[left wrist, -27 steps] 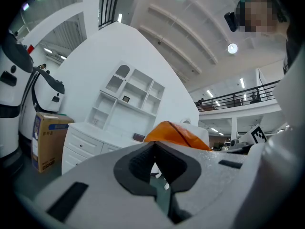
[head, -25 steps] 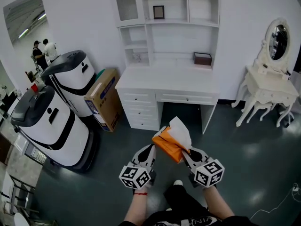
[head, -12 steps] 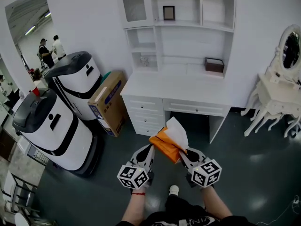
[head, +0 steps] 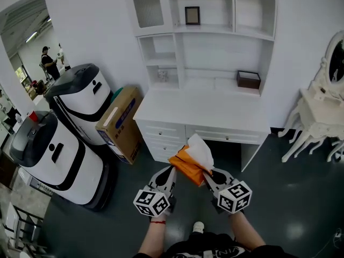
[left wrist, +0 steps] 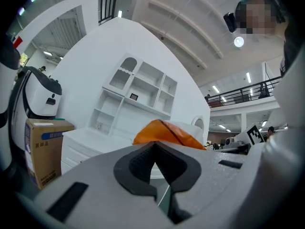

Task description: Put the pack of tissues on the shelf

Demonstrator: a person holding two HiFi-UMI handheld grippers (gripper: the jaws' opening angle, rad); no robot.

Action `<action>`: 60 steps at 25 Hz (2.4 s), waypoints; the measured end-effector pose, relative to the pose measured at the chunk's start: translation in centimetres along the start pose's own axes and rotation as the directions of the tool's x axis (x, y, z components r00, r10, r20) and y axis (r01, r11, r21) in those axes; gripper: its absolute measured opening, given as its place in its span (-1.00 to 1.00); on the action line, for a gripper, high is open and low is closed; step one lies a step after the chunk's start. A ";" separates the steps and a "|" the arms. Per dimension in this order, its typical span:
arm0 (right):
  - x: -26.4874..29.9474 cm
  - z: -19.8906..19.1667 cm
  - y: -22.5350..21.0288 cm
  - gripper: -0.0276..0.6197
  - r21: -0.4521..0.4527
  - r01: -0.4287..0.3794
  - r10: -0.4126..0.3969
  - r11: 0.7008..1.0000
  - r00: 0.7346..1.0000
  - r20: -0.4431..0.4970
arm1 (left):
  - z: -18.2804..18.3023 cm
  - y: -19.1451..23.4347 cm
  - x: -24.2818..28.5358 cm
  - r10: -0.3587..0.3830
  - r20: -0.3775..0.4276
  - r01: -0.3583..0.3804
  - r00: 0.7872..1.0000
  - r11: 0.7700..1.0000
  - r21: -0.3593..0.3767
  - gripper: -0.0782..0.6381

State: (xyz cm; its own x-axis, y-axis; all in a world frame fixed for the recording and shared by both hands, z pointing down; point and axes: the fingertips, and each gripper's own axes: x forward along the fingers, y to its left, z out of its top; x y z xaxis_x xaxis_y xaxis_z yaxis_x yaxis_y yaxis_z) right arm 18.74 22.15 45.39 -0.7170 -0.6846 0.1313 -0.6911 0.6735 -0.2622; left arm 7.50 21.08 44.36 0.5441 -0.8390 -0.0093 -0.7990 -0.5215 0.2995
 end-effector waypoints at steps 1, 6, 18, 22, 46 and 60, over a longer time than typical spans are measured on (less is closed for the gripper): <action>0.8 0.2 -0.6 -0.83 0.000 -0.001 0.001 1.000 1.000 0.000 | 0.0 0.6 0.9 0.001 -0.009 -0.001 1.000 1.000 0.010 -0.76; 4.3 0.7 -3.8 -0.83 0.001 -0.002 0.002 1.000 1.000 -0.005 | -0.1 3.3 4.9 0.003 -0.019 -0.003 1.000 1.000 0.015 -0.76; 10.0 0.8 -6.8 -0.83 0.021 -0.040 0.040 0.999 0.999 -0.025 | -0.4 7.7 8.3 0.033 -0.024 -0.034 0.999 0.999 -0.012 -0.76; 12.2 0.8 -7.4 -0.83 0.027 -0.046 0.047 0.999 0.998 -0.035 | -0.5 9.6 9.2 0.043 -0.026 -0.043 0.999 0.999 -0.024 -0.76; 33.0 5.8 -11.0 -0.83 0.042 0.075 -0.075 0.996 0.997 -0.001 | 6.9 28.9 19.0 -0.065 -0.051 0.065 0.997 0.998 -0.007 -0.76; 40.6 4.7 -10.2 -0.83 0.030 0.112 -0.111 0.993 0.993 -0.030 | 7.3 37.0 19.7 -0.087 -0.043 0.085 0.995 0.995 -0.051 -0.76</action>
State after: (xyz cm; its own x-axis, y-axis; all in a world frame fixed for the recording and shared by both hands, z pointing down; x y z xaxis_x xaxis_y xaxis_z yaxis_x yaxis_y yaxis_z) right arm -2.89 -13.88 48.92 -0.6383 -0.7464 0.1883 -0.7639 0.5842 -0.2742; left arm -13.24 -15.92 48.31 0.6224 -0.7827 0.0059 -0.7358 -0.5825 0.3455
